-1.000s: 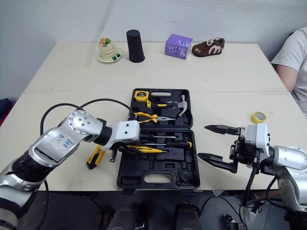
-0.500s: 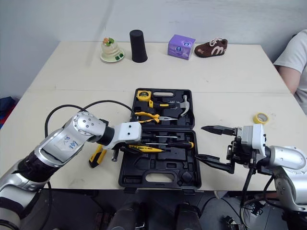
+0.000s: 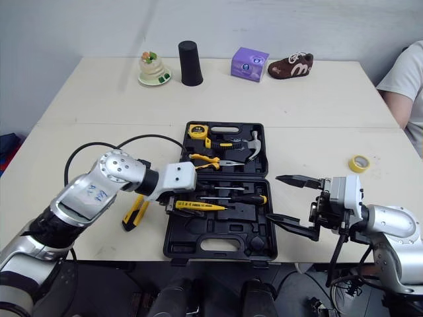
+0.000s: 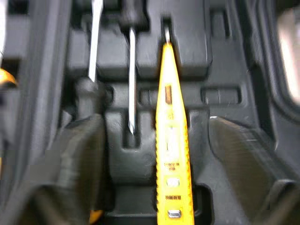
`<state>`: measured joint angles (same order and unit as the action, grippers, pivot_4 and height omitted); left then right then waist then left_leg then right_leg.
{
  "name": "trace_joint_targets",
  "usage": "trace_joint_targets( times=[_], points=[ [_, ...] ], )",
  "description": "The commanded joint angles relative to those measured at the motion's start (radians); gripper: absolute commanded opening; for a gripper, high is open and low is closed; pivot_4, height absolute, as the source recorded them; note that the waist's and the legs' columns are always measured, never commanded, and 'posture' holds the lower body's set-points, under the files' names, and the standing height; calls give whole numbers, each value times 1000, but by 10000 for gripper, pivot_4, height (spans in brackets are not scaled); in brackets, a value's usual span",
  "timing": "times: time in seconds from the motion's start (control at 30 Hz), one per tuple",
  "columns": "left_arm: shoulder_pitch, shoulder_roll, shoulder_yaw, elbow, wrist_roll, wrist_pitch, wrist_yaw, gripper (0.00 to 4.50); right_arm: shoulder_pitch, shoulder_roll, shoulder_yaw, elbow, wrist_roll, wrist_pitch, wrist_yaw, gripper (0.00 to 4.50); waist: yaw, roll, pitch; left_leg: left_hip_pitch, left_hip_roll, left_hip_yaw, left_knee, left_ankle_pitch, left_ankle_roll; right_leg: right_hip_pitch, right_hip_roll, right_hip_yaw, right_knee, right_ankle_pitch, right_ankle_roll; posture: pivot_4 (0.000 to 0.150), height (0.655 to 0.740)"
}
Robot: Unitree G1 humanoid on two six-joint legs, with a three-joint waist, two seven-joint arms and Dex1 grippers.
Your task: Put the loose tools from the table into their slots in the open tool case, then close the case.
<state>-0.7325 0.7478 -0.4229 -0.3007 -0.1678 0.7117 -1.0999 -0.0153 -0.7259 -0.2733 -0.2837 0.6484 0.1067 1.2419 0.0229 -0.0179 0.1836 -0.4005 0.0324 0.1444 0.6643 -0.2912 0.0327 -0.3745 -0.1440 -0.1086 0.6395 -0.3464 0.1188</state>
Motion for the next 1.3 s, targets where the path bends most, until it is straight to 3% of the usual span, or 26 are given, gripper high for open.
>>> trace_joint_targets(
  times=[0.03,0.13,0.2,0.23,0.3,0.53,1.13,1.3],
  points=[
    [19,4,90,-15,-72,-15,-33,40147,-5,11,4,-39,5,-15,-15,45000,0,0,0,0,0,0,0,0,0,0,0,0,0,0,0,1500,7400],
    [68,14,172,29,-78,-211,-56,40147,-12,14,14,-42,-5,-17,-23,45000,-3,0,0,0,0,0,0,0,0,0,0,0,0,0,0,1500,7400],
    [131,-23,268,63,-159,-280,-68,40147,-13,13,18,-37,-11,-19,-27,45000,-3,0,0,0,0,0,0,0,0,0,0,0,0,0,0,1500,7400],
    [169,-37,305,80,-189,-313,-77,37620,-15,12,19,-34,-13,-19,-30,45000,-3,0,0,0,0,0,0,0,0,0,0,-1,1,0,0,1500,7400],
    [214,-48,324,100,-197,-373,-95,31209,-19,11,20,-29,-14,-18,-32,45000,-3,0,0,0,0,0,0,0,0,0,-1,-1,1,0,0,1500,7400],
    [252,-107,254,171,-111,-466,-54,1253,-22,7,17,-9,-23,-28,-15,45000,1,0,0,-1,-2,-1,2,0,2,1,-3,-2,2,0,1,1500,7400],
    [337,-164,156,349,18,-495,36,364,-13,23,26,22,-34,-59,-8,45000,1,0,-1,2,-2,-1,2,0,2,2,-4,-2,2,0,1,1500,7400],
    [329,-186,160,340,-2,-446,64,364,-6,27,25,30,-38,-70,2,45000,0,1,-1,13,-1,-2,0,-4,3,16,-4,-2,-3,0,1,1500,7400]
  ],
)
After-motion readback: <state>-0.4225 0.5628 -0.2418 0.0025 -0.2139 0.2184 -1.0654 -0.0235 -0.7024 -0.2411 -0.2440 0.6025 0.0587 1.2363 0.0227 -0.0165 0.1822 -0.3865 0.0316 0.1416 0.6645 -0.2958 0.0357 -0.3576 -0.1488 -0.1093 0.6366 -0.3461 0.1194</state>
